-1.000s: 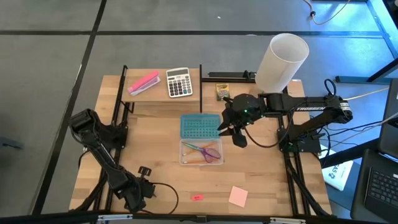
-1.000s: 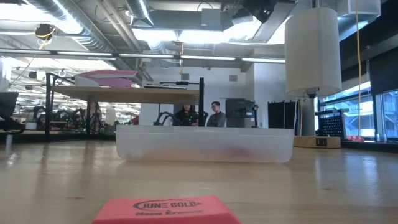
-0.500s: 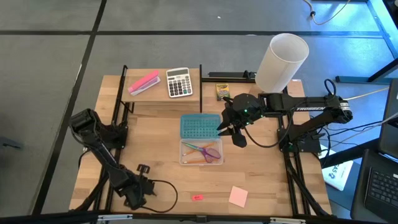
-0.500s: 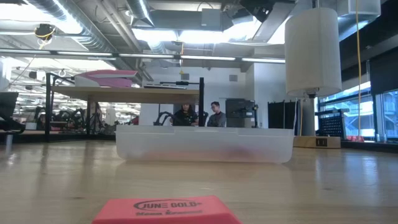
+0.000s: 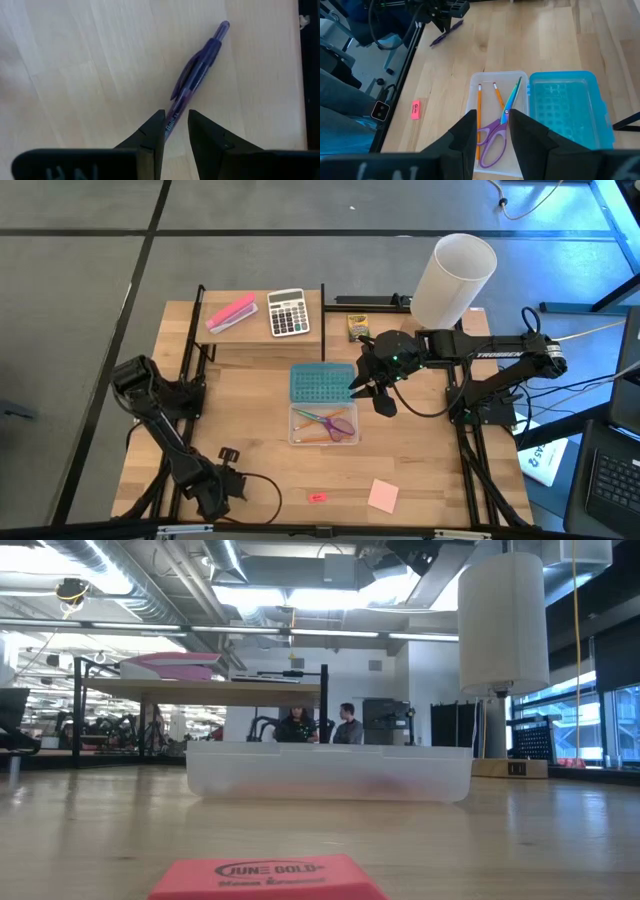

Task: Pack school essentials
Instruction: Put the purple pen into the blue supply box

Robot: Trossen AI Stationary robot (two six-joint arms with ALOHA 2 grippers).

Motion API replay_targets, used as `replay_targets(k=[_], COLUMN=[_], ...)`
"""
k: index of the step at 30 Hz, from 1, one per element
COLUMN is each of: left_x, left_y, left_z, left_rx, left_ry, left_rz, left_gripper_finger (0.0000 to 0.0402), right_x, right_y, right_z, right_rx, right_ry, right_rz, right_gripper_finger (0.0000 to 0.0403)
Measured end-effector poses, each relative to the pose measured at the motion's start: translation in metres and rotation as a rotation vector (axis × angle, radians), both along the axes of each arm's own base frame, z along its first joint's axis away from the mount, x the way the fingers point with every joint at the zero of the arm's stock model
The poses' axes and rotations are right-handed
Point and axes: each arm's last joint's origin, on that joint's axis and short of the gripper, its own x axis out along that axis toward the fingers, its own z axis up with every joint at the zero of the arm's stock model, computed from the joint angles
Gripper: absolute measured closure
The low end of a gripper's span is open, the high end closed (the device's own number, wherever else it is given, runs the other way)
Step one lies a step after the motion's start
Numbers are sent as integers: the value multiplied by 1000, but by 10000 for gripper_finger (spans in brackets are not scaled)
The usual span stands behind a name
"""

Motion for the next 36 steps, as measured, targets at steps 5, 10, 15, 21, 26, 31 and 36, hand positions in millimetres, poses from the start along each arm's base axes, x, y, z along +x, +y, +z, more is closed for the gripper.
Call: replay_targets(k=[5,10,15,21,26,31,36], left_x=[-3,-2,-1,-1,-1,-1,0], left_y=[-2,-3,-5,-5,-5,-5,-5], left_z=[0,-4,-11,-12,-13,-13,-13], left_rx=[7,10,28,28,29,27,24], left_ry=[-11,-6,5,2,1,1,-21], left_rz=[-9,11,10,17,16,31,118], left_gripper_finger=[324,324,324,324,324,324,324], right_x=[0,0,0,0,0,0,0], right_y=[0,0,0,0,0,0,0], right_z=[0,0,0,0,0,0,0], right_rx=[0,0,1,1,2,2,2], right_ry=[0,0,0,-4,-5,-5,-5], right_rz=[0,0,-2,-2,-2,-2,-2], right_gripper_finger=[287,287,287,287,287,287,287])
